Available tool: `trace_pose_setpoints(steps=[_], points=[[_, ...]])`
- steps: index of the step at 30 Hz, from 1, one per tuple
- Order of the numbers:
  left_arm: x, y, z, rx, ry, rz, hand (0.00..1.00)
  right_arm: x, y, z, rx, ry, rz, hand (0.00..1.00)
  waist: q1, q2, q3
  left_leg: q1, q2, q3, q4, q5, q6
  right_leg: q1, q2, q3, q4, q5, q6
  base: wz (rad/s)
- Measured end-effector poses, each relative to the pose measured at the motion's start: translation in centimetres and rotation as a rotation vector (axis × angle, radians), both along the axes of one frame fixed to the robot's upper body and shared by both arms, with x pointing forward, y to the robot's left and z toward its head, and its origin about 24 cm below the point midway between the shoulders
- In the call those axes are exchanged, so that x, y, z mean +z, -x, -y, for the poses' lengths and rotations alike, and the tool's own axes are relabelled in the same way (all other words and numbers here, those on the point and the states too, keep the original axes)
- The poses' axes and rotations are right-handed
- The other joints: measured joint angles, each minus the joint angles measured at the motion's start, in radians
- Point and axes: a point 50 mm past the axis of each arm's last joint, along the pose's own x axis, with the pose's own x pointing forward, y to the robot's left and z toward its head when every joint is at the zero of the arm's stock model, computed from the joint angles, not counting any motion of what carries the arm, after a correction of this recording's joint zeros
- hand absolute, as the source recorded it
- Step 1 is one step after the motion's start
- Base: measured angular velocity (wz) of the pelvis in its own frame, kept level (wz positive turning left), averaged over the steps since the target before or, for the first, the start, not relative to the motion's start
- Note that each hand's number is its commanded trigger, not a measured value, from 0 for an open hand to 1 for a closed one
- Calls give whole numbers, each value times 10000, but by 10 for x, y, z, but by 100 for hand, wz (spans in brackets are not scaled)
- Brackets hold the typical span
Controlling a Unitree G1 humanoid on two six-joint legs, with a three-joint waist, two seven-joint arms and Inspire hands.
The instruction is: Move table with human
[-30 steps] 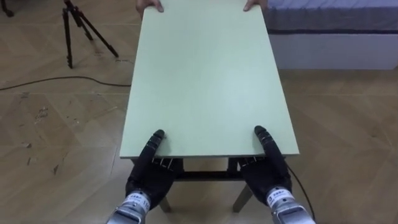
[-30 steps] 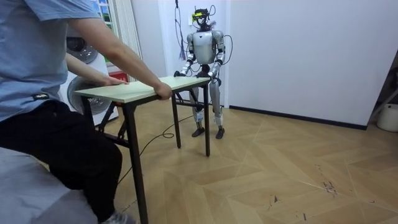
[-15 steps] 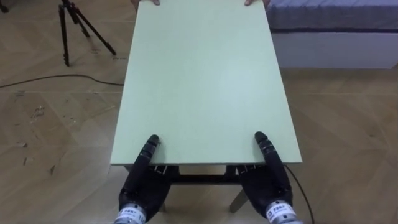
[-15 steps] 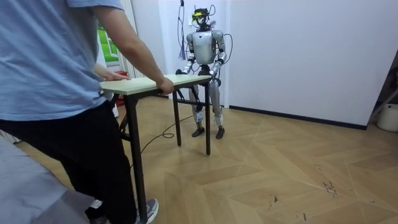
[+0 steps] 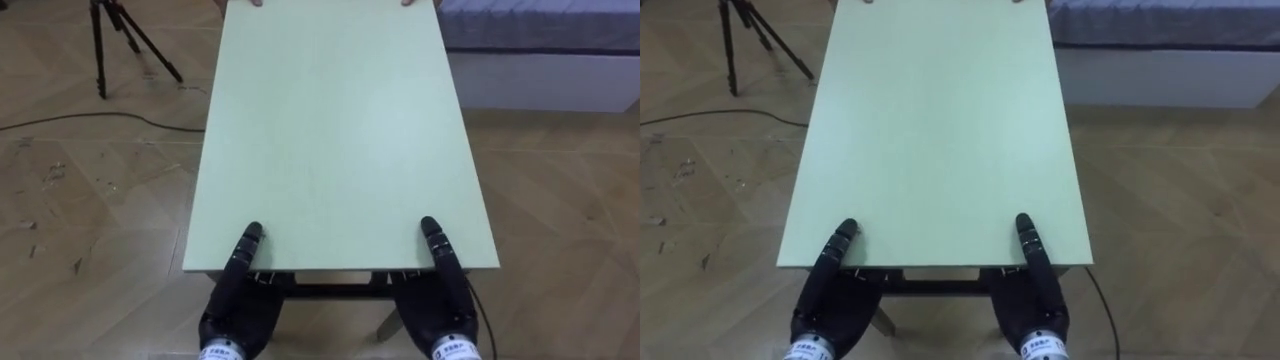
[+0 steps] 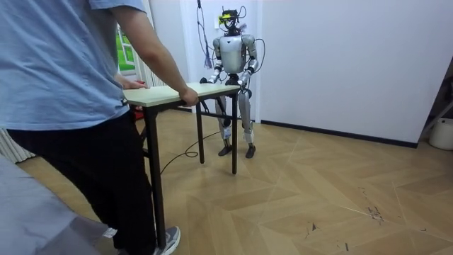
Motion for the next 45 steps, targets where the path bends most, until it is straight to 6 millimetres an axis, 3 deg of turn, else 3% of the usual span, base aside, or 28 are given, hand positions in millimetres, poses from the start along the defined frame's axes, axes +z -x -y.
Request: trace_pose_setpoints(steps=[12,17,20,22,25,28,31,33,36,39,40,41,42,45], points=[[-1,3,-1,35,-176,11,100,-3,6,-2,43,-188,-52,100,19,-64,40,-103,-4,7,61,-4,-3,-135,-11,34,104,-8,-2,0],[-1,6,-5,-125,-324,187,100,-5,13,-2,61,-310,89,100,196,-183,31,-922,85,-104,1216,-100,-139,-656,-58,-116,501,-82,-130,-1],[-5,16,-7,-105,-329,57,100,-8,22,-1,110,-365,-33,100,226,-191,39,-1541,313,-342,2671,-197,-293,-645,1,-310,758,-265,-394,4],[-8,23,-8,-142,-251,-88,100,-10,28,1,236,-357,-166,100,300,-124,72,-2102,524,-809,4018,-196,-294,-642,140,-304,1041,-459,-625,-5],[-8,25,-10,-200,-268,-107,100,-11,30,1,311,-356,-135,100,298,-5,103,-2857,840,-1250,5201,-186,-308,-874,402,-455,1336,-790,-936,9],[-9,27,-10,-275,-110,-190,100,-10,30,3,367,-227,-9,100,216,149,97,-3281,1074,-1272,5821,-195,-360,-1286,467,-838,1727,-1021,-1237,15],[-12,34,-4,-379,180,-443,100,-11,33,9,453,-17,31,100,55,490,93,-3054,865,-1285,7048,-257,-494,-1376,531,-1030,1956,-1109,-1399,11],[-12,35,-3,-443,246,-376,100,-10,33,11,519,27,202,100,-3,556,100,-2667,742,-1235,6694,-514,-827,-1541,551,-1130,1958,-936,-1480,20],[-10,32,-2,-483,310,-227,100,-8,31,11,490,27,525,100,-118,725,113,-1841,708,-1392,5241,-1242,-815,-2023,598,-1466,1909,-614,-1581,23],[-6,21,0,-500,435,111,100,-3,21,10,473,-45,1000,100,-258,891,112,-1393,631,-1389,3529,-1912,-616,-2792,509,-1761,1889,-149,-1603,18],[-4,16,2,-483,459,260,100,-1,16,10,449,-17,1153,100,-285,871,113,-1426,446,-1370,2960,-1991,-498,-3130,367,-1771,1876,109,-1586,6],[-3,14,2,-471,478,302,100,-1,17,11,422,-1,1140,100,-302,858,117,-1465,341,-1351,2769,-2015,-445,-3282,265,-1765,1880,233,-1566,0],[-4,12,3,-472,477,287,100,-1,15,11,398,5,1159,100,-292,761,149,-1546,106,-1287,2583,-1931,-147,-3465,39,-1651,1880,453,-1498,0],[-9,17,3,-504,433,0,100,-5,21,11,334,-40,913,100,-429,537,143,-1804,-497,-1209,2617,-1542,208,-3417,-444,-1514,1506,985,-1174,6]])
